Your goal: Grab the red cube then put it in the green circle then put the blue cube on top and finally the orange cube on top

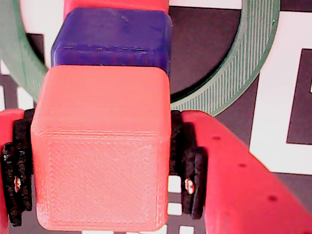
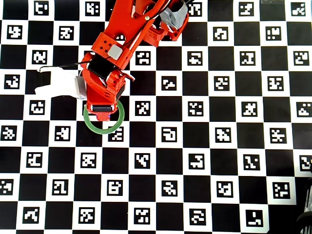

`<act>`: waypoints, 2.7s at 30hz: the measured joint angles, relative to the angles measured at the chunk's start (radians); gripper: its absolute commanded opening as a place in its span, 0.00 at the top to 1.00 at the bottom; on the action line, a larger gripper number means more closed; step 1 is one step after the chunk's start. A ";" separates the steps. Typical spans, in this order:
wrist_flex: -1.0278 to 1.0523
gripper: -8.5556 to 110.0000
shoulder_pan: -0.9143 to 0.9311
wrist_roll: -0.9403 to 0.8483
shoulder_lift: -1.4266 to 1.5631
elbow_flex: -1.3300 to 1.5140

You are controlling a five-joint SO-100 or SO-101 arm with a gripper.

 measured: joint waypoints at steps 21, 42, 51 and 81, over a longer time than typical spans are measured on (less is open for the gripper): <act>-0.015 0.65 0.000 -0.002 0.000 0.000; 0.114 0.57 0.018 0.006 0.054 -0.037; 0.233 0.59 0.018 0.017 0.204 -0.098; -0.173 0.98 -0.525 -0.225 0.989 0.736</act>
